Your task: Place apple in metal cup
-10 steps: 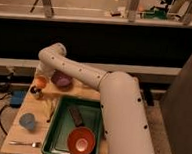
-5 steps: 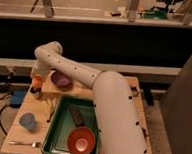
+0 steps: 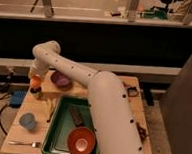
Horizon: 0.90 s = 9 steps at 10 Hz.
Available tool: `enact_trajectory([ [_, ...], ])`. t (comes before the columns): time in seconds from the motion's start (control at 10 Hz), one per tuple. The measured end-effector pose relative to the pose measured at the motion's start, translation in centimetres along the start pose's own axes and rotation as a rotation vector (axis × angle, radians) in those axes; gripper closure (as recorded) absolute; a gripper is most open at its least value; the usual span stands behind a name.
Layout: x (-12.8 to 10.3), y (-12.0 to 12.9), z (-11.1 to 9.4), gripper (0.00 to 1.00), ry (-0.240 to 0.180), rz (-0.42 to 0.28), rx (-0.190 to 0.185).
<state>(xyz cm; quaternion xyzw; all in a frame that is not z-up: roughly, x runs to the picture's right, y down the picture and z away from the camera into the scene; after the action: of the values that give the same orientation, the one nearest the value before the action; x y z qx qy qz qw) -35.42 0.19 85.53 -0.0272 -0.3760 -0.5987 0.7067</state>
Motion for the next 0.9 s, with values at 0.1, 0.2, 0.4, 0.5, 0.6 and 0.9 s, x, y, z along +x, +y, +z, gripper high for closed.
enact_trajectory([
  [0.1,-0.1,-0.1,0.1,0.49,-0.005,-0.007,-0.003],
  [0.2,-0.1,-0.1,0.3,0.37,-0.01,-0.014,-0.007],
  [0.4,-0.3,-0.2,0.7,0.27,-0.021,-0.025,-0.016],
  [0.5,-0.4,-0.2,0.9,0.26,-0.026,-0.033,-0.023],
  [0.6,-0.5,-0.3,1.1,0.26,-0.029,-0.038,-0.03],
  [0.9,-0.6,0.1,1.4,0.26,-0.033,-0.042,-0.05],
])
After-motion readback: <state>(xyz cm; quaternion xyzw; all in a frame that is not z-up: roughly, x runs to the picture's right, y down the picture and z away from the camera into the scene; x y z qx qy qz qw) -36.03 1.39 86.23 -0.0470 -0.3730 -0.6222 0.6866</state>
